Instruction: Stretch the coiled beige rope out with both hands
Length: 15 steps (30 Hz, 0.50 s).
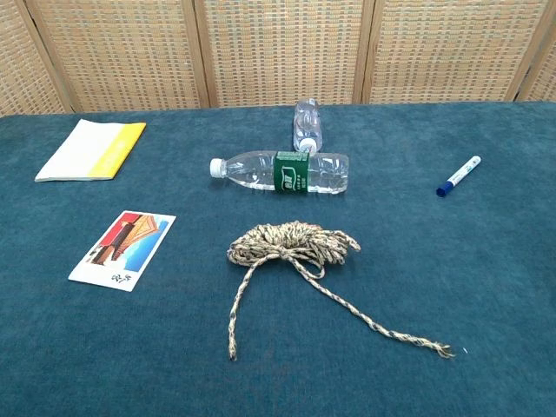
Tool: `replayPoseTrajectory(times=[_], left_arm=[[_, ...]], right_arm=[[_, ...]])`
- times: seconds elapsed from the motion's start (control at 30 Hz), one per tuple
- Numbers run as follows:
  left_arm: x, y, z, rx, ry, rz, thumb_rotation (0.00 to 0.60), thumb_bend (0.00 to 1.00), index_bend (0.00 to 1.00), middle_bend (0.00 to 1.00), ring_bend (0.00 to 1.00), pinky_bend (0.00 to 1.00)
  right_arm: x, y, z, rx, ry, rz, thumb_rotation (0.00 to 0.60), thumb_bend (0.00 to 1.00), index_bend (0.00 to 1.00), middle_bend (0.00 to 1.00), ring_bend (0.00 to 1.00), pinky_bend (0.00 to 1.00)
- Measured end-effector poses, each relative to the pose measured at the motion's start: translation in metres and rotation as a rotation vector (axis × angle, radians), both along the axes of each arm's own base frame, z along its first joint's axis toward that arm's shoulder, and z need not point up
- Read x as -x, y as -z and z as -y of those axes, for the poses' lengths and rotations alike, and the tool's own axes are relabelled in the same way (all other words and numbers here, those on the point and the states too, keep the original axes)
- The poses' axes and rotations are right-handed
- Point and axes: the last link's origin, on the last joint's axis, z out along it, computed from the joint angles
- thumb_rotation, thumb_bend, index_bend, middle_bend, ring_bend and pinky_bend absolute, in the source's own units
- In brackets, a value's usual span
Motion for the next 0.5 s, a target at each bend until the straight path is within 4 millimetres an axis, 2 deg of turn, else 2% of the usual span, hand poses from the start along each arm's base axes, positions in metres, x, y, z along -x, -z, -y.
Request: replayPoseTrajectory(times=[0.37,0.5], left_arm=[[0.0,0.001,0.0,0.001,0.0,0.0,0.6,0.0,0.0,0.0,0.0,0.0],[-0.001,0.004,-0.001,0.003,-0.005,-0.01,0.6,0.0,0.0,0.0,0.0,0.0]], right_arm=[[-0.001,0.005,0.001,-0.033,-0.011,0.004,0.6,0.0,0.01,0.0,0.0,0.0],[-0.006,0.014,0.01,-0.113,-0.045,-0.003,0.6,0.0,0.1,0.0,0.0,0.0]])
